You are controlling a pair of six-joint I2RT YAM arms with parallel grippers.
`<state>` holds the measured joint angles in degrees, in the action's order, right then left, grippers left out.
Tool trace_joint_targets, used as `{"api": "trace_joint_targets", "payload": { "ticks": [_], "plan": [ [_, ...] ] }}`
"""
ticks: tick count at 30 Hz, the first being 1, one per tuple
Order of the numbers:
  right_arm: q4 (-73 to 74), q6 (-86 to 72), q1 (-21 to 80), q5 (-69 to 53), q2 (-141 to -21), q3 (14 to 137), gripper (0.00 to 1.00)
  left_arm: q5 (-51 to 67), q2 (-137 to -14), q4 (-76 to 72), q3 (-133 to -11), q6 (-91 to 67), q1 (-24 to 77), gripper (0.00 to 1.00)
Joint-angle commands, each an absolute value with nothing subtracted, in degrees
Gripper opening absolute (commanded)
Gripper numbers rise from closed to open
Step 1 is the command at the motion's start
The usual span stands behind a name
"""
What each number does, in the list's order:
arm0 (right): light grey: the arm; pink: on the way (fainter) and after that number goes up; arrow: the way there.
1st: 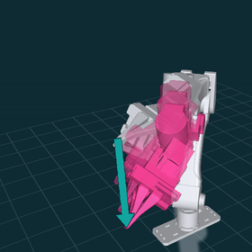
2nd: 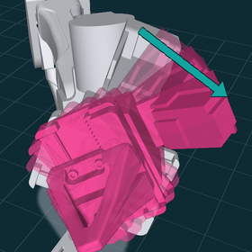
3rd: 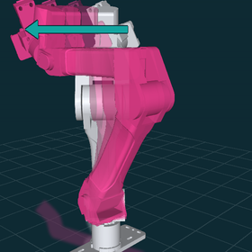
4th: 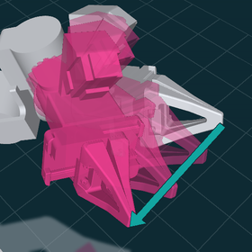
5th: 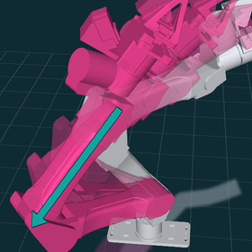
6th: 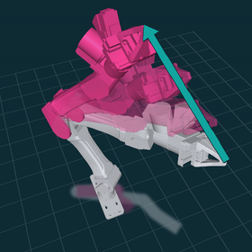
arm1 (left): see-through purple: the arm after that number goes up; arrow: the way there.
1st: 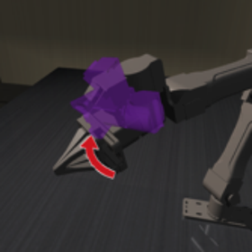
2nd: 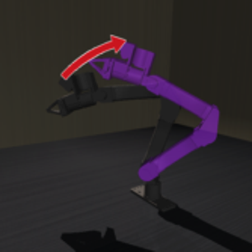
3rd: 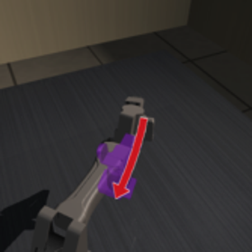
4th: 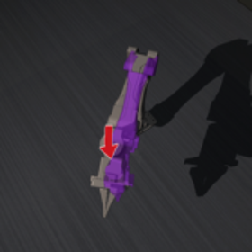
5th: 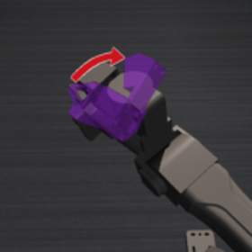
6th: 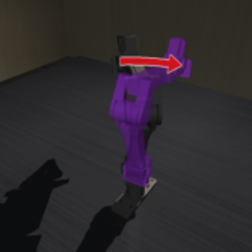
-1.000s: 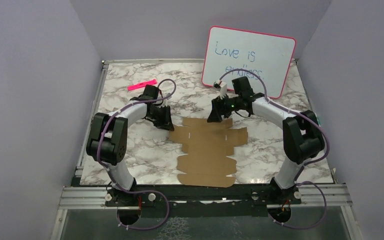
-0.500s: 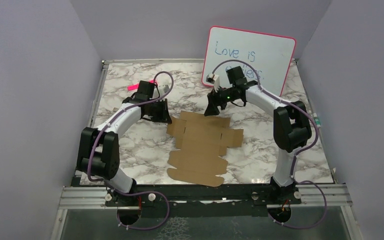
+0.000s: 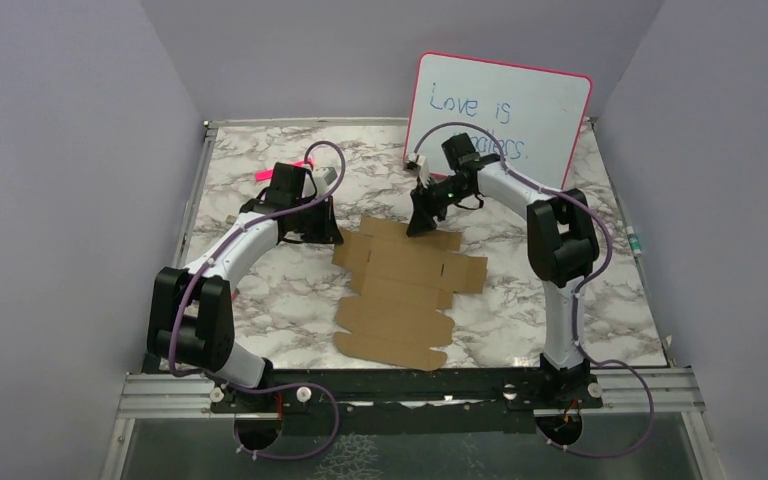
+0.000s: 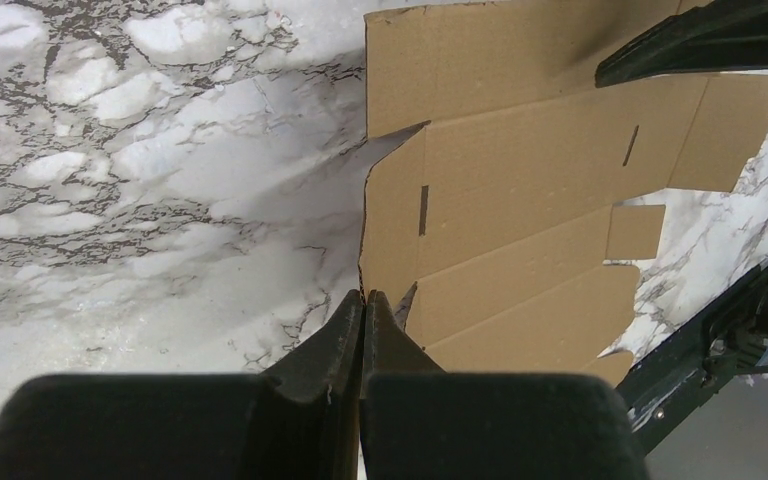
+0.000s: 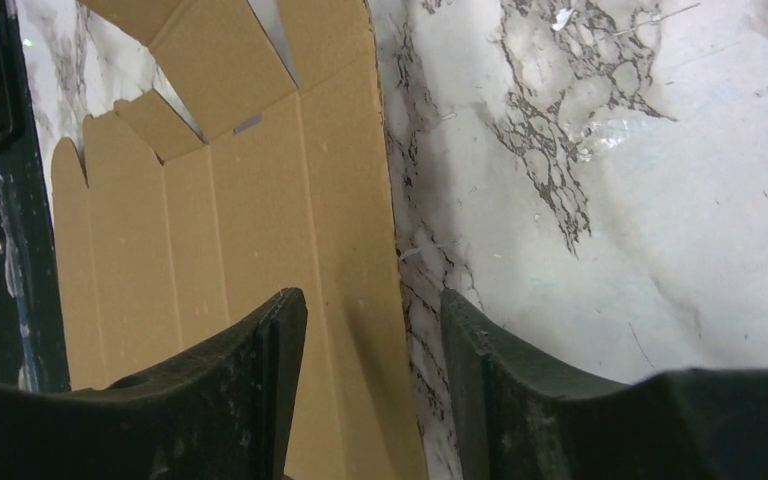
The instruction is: Fold the paper box
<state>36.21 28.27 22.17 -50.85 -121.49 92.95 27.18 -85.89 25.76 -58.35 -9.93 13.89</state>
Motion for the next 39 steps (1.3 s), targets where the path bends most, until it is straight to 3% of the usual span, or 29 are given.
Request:
{"api": "trace_joint_targets", "payload": {
  "ticks": [1,4,9,14,16,18,27,39],
  "plan": [
    [42.5,32.9,22.5,-55.9,-124.9,96.2,0.52,27.1,-83.3,23.4,-57.5,-9.1,14.1,0.0],
    [43.8,34.2,22.5,-57.2,-125.6,96.8,0.44,26.5,-83.2,23.4,-57.4,-9.0,14.0,0.0],
    [44.7,35.6,22.5,-56.3,-124.9,97.1,0.18,25.6,-83.5,23.5,-57.3,-9.5,14.0,0.0],
    [44.2,36.3,22.6,-53.1,-121.0,95.8,0.08,23.0,-83.9,23.8,-57.3,-11.7,13.8,0.0],
    [43.1,36.5,23.3,-50.4,-118.4,94.5,0.04,22.3,-83.8,23.9,-57.2,-12.7,13.7,0.06],
    [42.1,36.6,23.9,-48.5,-115.8,93.1,0.01,22.0,-83.6,24.0,-56.9,-14.1,13.5,0.15],
    [40.0,36.5,27.9,-38.2,-105.9,88.2,0.01,20.4,-82.2,24.0,-55.6,-18.2,13.3,0.38],
    [33.7,39.5,35.3,-22.4,-96.1,83.4,0.01,18.1,-81.0,23.4,-57.7,-19.5,12.6,0.58]
  ]
}}
